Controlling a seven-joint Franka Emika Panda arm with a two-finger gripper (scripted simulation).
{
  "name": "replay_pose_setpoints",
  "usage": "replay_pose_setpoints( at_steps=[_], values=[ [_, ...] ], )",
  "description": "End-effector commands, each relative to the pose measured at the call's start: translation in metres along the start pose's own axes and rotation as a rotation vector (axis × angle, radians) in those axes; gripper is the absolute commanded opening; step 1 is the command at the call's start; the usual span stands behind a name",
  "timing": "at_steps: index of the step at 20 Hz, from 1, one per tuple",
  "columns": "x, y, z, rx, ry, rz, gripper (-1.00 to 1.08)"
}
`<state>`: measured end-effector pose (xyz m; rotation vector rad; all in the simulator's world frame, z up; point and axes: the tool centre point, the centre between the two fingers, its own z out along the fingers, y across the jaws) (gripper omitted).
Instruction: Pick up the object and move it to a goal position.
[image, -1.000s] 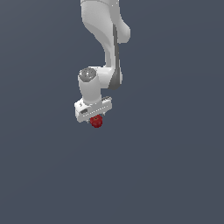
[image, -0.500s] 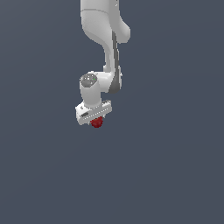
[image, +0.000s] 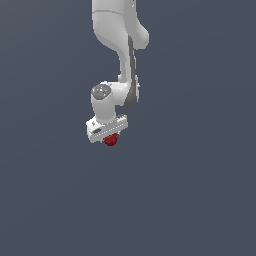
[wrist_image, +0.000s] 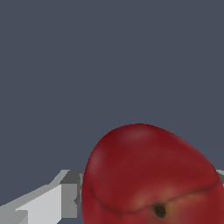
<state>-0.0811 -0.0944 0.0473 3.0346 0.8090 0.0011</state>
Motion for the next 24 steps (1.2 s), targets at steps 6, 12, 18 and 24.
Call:
replay_pose_setpoints(
  at_steps=[6, 12, 18, 24],
  values=[
    [0.004, -0.001, -0.014, 0.000, 0.000, 0.000, -1.00],
    [0.015, -0.004, -0.048, 0.000, 0.000, -0.001, -1.00],
    [0.030, -0.008, -0.099, 0.000, 0.000, -0.001, -1.00],
    [0.049, -0.013, -0.161, 0.000, 0.000, -0.001, -1.00]
  ],
)
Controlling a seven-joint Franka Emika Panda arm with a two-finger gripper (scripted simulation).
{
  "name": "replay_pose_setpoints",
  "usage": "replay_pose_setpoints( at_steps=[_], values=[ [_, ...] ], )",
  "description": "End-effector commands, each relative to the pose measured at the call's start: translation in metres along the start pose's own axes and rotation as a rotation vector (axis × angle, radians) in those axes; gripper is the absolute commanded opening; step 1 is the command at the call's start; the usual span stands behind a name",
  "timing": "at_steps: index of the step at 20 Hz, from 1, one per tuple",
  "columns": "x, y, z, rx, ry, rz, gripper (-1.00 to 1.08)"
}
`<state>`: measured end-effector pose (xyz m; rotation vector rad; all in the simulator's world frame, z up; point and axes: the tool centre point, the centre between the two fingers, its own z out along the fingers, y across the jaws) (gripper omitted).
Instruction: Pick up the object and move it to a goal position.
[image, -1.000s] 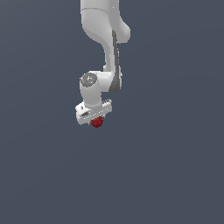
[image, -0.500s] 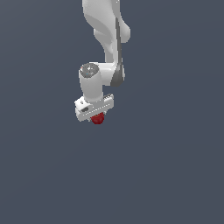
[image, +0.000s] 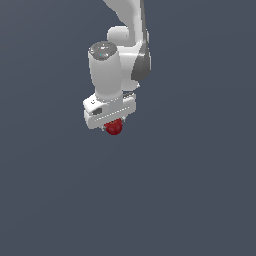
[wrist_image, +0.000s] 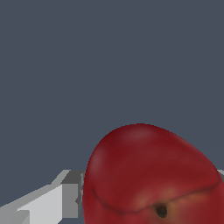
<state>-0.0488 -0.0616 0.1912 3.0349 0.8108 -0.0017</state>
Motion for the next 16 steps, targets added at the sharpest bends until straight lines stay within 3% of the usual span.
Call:
replay_pose_setpoints(
  at_steps=[1, 16],
  values=[
    [0.008, -0.002, -0.027, -0.001, 0.001, 0.000, -1.00],
    [0.051, -0.009, -0.154, 0.000, 0.001, 0.000, -1.00]
  ],
)
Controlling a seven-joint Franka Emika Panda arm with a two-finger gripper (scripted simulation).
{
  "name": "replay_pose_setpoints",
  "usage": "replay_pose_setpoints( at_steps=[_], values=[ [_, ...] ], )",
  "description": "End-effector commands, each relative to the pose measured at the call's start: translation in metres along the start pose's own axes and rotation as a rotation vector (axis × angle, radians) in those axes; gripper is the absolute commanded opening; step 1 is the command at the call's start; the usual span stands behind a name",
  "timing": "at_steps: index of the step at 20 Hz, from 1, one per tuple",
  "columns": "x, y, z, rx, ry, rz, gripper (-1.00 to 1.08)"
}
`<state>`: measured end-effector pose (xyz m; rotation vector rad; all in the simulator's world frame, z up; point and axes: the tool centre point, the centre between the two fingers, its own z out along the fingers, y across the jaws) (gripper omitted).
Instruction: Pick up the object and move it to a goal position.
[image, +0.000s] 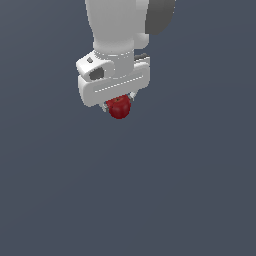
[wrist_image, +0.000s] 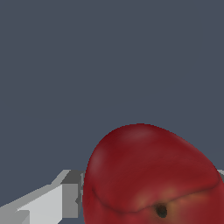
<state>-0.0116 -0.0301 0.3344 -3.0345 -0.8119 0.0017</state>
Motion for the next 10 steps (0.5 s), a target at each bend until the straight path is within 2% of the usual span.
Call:
replay_pose_setpoints(
  at_steps=[1, 10],
  values=[
    [0.005, 0.000, -0.015, -0.001, 0.001, 0.000, -1.00],
    [0.014, -0.001, -0.038, -0.001, 0.001, 0.000, -1.00]
  ],
)
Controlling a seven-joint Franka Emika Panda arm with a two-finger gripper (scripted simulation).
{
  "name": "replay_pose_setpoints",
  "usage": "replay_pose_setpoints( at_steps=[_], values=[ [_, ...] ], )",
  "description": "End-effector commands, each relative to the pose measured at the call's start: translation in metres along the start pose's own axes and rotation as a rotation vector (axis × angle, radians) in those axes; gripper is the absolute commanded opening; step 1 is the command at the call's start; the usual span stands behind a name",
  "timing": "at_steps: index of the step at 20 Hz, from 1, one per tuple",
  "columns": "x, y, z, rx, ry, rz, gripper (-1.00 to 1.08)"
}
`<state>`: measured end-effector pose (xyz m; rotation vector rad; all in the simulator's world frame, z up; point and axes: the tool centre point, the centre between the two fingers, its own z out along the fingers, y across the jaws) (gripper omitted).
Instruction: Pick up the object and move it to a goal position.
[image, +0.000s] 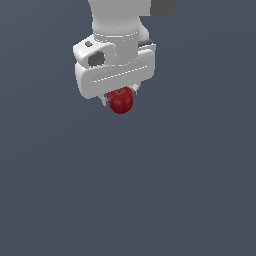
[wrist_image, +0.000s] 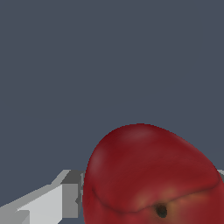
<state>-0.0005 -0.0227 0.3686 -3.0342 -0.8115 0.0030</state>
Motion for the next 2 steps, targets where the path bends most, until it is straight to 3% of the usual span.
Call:
replay_pose_setpoints(
  at_steps=[1, 2],
  values=[
    [0.0013, 0.0002, -0.0041, -0.001, 0.002, 0.000, -1.00],
    [0.0014, 0.0002, -0.0043, -0.001, 0.002, 0.000, -1.00]
  ],
)
